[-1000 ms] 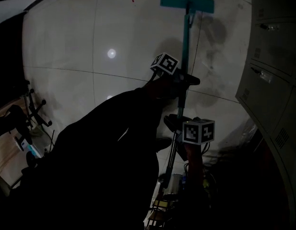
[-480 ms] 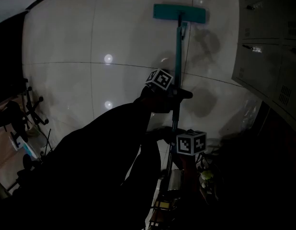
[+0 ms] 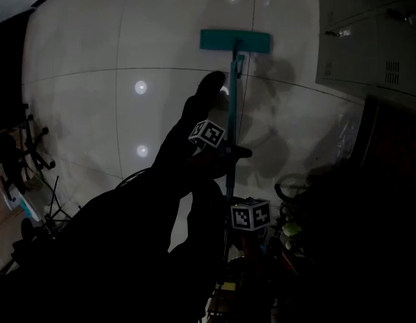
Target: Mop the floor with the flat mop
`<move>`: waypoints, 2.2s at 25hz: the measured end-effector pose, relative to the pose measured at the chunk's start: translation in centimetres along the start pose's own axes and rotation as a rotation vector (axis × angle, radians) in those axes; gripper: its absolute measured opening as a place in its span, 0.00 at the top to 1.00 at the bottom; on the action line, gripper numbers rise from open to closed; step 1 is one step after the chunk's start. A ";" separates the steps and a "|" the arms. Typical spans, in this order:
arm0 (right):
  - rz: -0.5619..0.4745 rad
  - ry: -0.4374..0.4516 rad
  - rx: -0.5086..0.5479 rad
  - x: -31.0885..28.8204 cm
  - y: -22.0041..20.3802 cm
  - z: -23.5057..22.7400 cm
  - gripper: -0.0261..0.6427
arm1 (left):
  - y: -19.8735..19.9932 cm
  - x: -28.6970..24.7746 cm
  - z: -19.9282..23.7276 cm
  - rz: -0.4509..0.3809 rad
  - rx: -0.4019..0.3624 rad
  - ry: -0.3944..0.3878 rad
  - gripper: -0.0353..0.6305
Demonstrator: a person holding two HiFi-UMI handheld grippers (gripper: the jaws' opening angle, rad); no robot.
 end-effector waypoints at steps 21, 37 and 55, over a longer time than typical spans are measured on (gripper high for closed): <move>0.006 0.024 -0.035 -0.9 -5.2 -0.2 0.78 | -4.4 0.9 4.1 0.033 0.046 0.024 0.91; -0.004 0.046 -0.061 -2.2 13.6 3.3 0.78 | 11.8 2.0 -5.8 0.027 0.052 0.016 0.91; -0.050 -0.003 -0.029 -4.4 39.7 3.1 0.78 | 35.7 -0.1 -17.8 0.008 -0.020 -0.038 0.91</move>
Point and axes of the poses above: the fingertips, and each gripper's own axes: x backward along the fingers, z to its left, y out of its top, the point moved 6 cm from there along x, backward along the fingers, and after that the axes turned 11 degrees about -z, right-handed, at the moved point
